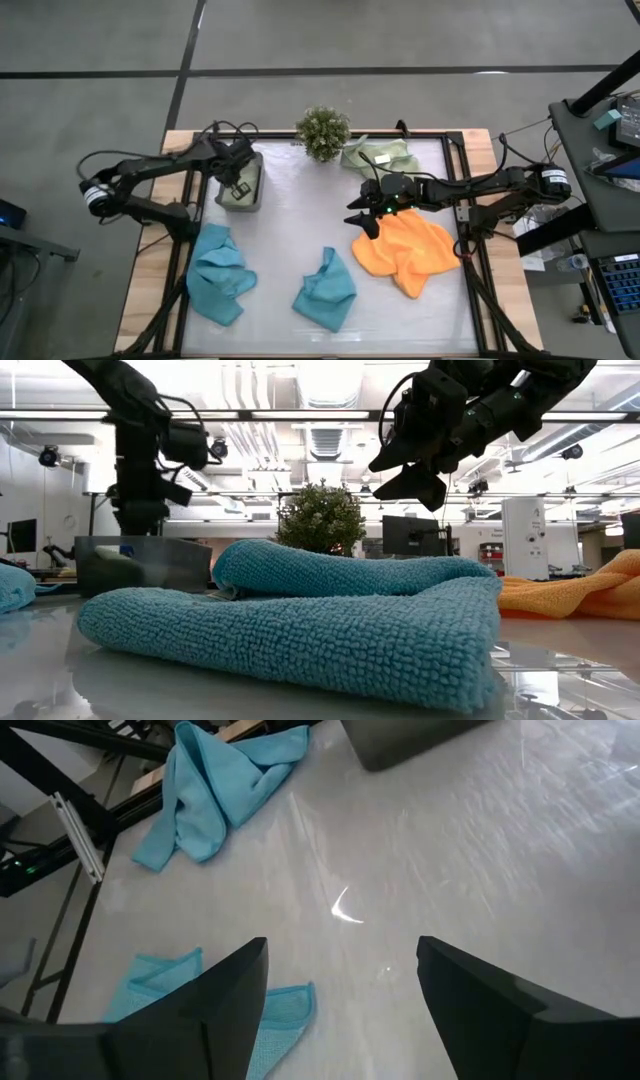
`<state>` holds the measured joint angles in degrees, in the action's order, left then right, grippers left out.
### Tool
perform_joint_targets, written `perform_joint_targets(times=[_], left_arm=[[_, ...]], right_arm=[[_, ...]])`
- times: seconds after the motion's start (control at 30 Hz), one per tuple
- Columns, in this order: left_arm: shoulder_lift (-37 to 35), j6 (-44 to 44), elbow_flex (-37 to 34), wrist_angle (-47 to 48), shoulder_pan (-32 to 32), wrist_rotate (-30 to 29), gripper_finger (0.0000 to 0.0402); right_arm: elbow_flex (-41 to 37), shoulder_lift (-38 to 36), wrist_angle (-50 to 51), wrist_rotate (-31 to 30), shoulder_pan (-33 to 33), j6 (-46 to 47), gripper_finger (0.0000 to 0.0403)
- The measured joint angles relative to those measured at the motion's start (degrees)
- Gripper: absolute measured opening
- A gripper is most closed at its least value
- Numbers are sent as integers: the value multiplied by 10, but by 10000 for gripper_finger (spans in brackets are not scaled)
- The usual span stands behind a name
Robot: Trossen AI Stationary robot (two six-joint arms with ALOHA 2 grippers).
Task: Fold microfiber towels
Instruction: Put the green microfiber cloth into the black bin, then fold the left blue microfiber cloth
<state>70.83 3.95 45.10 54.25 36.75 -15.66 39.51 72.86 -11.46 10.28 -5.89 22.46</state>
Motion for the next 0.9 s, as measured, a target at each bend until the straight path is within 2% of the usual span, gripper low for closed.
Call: perform_joint_targets(times=[0.1,0.17,0.3,0.4,0.53,0.7,0.9], left_arm=[[-20,4,-10,12,0,78,1],[-23,20,-17,12,-1,91,1],[-12,42,-28,7,-1,80,1],[5,78,-24,4,-3,50,1],[-5,122,-15,3,-21,32,1],[-60,138,-3,-23,-92,25,1],[-137,166,-4,-164,-228,12,1]], right_arm=[[0,0,0,0,0,-1,247],[0,0,-3,0,0,-2,247],[0,0,-8,0,0,-10,247],[-2,0,-11,0,1,-27,247],[-3,0,-12,0,1,-69,247],[-3,0,-14,0,1,-83,247],[-4,0,-14,1,6,-62,247]])
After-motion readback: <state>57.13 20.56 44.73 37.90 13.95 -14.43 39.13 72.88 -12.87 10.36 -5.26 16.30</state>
